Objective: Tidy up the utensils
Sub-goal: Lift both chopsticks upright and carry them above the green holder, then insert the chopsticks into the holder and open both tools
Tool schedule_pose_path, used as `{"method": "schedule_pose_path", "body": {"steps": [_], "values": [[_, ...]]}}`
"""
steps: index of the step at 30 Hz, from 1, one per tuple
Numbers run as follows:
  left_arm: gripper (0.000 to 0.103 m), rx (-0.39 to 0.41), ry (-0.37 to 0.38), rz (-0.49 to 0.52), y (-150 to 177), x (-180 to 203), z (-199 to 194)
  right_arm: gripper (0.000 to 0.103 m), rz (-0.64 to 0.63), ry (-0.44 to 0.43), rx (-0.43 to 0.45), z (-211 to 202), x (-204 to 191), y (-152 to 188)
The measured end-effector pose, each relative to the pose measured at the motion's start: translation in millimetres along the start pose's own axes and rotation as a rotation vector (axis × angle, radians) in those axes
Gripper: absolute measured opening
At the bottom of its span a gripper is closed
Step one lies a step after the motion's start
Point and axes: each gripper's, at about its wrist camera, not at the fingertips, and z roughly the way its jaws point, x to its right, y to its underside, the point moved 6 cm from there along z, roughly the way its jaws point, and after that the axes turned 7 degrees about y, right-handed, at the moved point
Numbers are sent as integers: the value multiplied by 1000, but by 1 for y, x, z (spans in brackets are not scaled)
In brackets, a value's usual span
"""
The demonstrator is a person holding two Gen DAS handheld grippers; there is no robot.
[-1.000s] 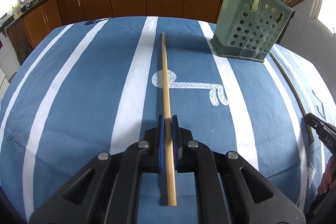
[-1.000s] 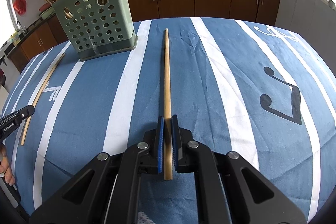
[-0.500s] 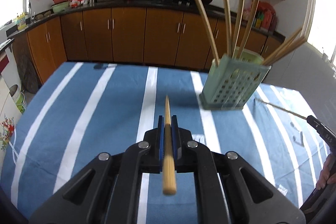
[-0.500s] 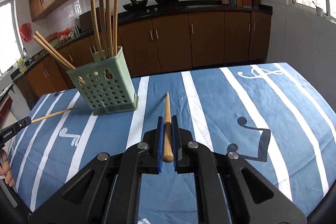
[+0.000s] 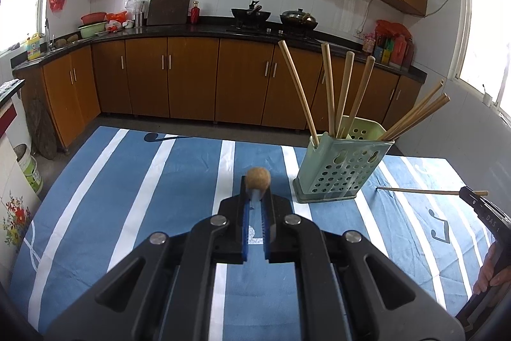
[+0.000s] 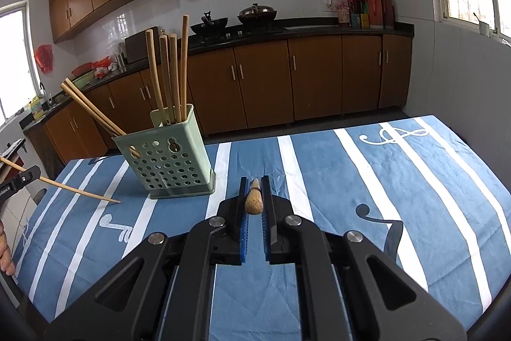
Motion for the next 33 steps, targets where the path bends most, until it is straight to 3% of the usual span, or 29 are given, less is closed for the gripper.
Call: {"method": "schedule_pose_path", "body": {"steps": [13,22,28,33], "values": [[8,24,38,-4,-12,3,-12,8,-15,-22,70,-17,-7,-28],[7,91,162,26,-50,42,-46,8,17,-163,146,-56,-31,-71],[7,166,233,65,-90,80,-69,8,25,-251,281,-95,-57,-116],[7,257,233,93,-126,106,-82,8,33,-240,412,-114,-74,-148]]}}
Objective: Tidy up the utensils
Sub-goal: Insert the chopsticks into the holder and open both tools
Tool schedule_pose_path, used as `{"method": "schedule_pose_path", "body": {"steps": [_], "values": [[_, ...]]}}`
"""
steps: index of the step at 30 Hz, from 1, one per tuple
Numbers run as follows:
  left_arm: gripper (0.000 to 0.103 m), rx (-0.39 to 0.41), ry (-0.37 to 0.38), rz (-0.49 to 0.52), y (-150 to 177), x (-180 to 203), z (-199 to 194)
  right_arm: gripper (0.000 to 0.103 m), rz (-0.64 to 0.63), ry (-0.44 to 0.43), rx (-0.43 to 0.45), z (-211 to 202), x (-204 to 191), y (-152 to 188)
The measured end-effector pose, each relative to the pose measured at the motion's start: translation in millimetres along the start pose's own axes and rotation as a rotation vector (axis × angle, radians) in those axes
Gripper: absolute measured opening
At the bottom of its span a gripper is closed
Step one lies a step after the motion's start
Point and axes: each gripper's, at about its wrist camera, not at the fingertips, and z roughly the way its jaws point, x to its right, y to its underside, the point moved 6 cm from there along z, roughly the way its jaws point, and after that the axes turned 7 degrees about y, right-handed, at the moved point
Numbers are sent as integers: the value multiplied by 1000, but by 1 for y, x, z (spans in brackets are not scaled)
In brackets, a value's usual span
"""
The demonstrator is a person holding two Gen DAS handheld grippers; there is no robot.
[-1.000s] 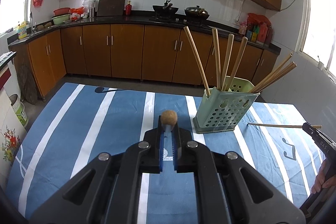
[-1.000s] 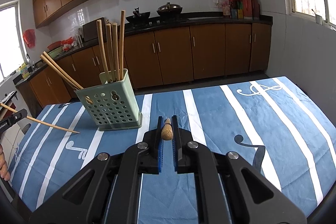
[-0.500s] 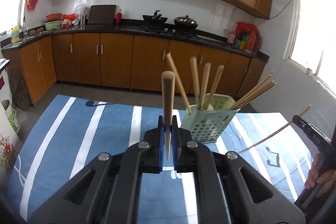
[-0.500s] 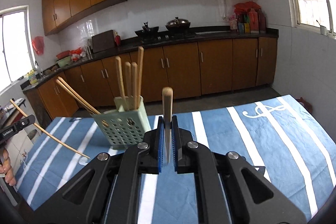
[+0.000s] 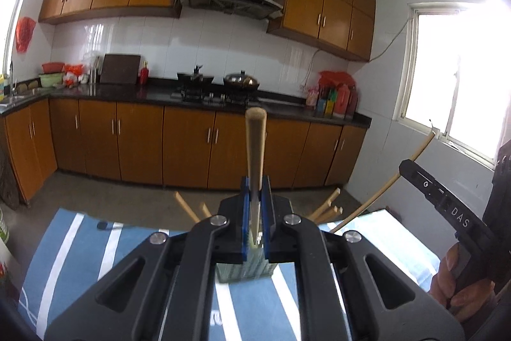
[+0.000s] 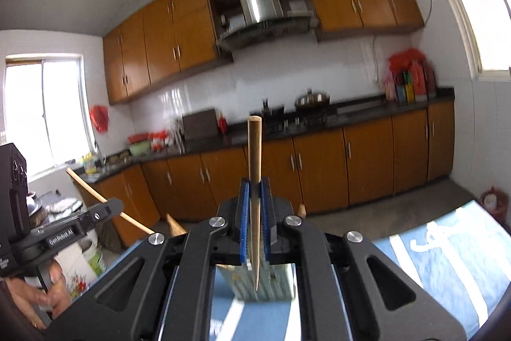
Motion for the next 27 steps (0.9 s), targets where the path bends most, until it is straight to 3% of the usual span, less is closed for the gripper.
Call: {"method": "schedule_pose_path", "body": {"steps": [2,5,14,27], "values": [[7,18,-8,18,-9,6,6,8,-6,8,42,5,-5,-7],[7,9,-34,37,-14,9,23,8,8,22,37,23,-4,-6],[7,-82,-78,-15,14,-21,83,8,11,74,-74,92,5,33],[7,-170,-63,-43,44,-41,125,8,-14,73,-169,120,9,71]]}}
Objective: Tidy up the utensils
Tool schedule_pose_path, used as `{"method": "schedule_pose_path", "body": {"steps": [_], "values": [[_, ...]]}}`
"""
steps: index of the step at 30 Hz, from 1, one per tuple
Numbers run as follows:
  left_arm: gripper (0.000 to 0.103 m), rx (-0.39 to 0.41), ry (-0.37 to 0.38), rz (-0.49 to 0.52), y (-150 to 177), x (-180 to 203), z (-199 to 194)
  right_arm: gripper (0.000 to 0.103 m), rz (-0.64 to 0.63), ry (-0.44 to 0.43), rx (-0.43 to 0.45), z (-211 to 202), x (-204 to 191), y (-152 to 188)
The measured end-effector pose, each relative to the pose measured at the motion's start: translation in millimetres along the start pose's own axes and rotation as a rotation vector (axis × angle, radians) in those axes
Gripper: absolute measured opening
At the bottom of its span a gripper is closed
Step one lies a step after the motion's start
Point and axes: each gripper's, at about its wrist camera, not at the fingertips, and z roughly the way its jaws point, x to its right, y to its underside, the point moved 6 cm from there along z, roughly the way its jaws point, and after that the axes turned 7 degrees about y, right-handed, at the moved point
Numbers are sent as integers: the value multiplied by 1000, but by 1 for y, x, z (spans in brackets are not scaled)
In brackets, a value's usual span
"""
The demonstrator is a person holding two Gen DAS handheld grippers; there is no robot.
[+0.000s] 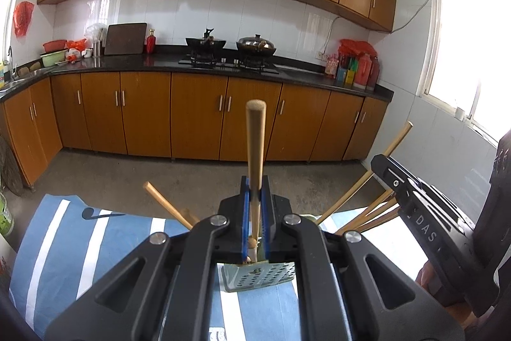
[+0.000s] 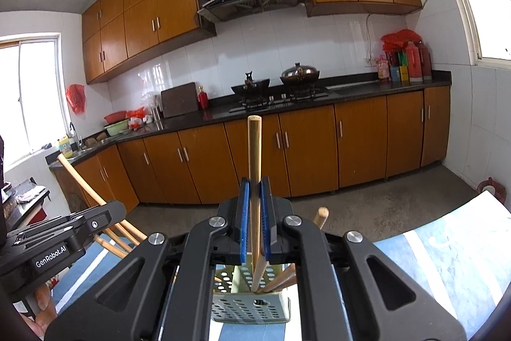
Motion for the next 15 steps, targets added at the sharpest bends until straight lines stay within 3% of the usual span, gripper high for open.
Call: {"method": "schedule_pose_path", "body": {"steps": [9,14,15], "values": [[8,-5,7,-16,1,1,2,8,-4,3,-14,-3,2,1],[22,17,6,-28,-3,0,-11,10,1,4,-2,-15,5,-3],[24,25,6,-32,-4,-1,-16,17,4,5,4,-18,6,-6]]}}
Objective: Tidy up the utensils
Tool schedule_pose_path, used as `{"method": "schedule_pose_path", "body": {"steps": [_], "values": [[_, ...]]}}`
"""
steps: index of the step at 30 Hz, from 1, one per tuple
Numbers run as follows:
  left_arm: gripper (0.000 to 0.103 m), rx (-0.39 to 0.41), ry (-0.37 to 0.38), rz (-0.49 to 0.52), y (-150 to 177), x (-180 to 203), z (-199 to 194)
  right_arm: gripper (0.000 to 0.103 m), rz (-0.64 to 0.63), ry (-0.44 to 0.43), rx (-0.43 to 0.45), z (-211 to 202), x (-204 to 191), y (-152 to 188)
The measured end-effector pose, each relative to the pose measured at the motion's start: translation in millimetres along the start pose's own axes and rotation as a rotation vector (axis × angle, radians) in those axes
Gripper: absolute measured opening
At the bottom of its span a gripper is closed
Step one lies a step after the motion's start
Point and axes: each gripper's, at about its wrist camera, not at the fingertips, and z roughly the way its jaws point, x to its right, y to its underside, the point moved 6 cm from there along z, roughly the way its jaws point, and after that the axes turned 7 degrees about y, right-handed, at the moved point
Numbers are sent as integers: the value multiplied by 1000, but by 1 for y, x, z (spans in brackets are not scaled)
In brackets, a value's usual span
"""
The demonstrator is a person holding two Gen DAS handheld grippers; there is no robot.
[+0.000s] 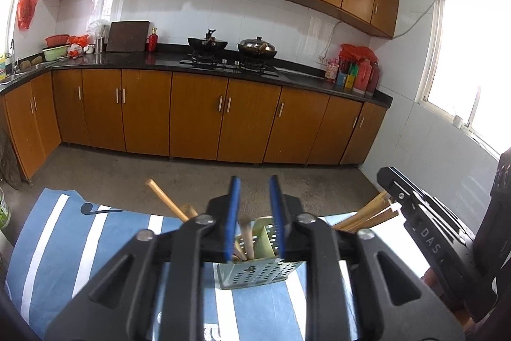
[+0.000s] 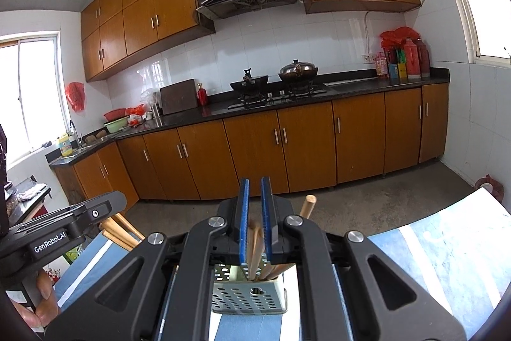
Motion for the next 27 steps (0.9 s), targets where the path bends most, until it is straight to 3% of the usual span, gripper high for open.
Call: {"method": "schedule_pose_path", "body": {"steps": [1,2,6,8,13,18,22,27], "values": [[24,6,1,-2,-1,0,-4,28,2,3,9,-4,1,-2],[24,12,2,-5,-2,-1,-9,32,4,3,22,-9,2,-4],[30,37,6,-14,-3,-1,-27,36,5,-3,47,-28,4,-10],[34,53,5,-11,-2,-3,-41,46,5,-3,57,-38,7,-11],[47,74,-12,-17,11,-14,-75,70,13,-9,76,-68,12,-2],[71,98,-63,-4,39,-24,-112,98,5,-1,108,-99,13,13],[92,127,-122,48,63,-22,-138,101,-46,60,132,-124,10,37],[99,167,-153,93,99,-12,-166,101,-77,95,115,-147,6,77]]}}
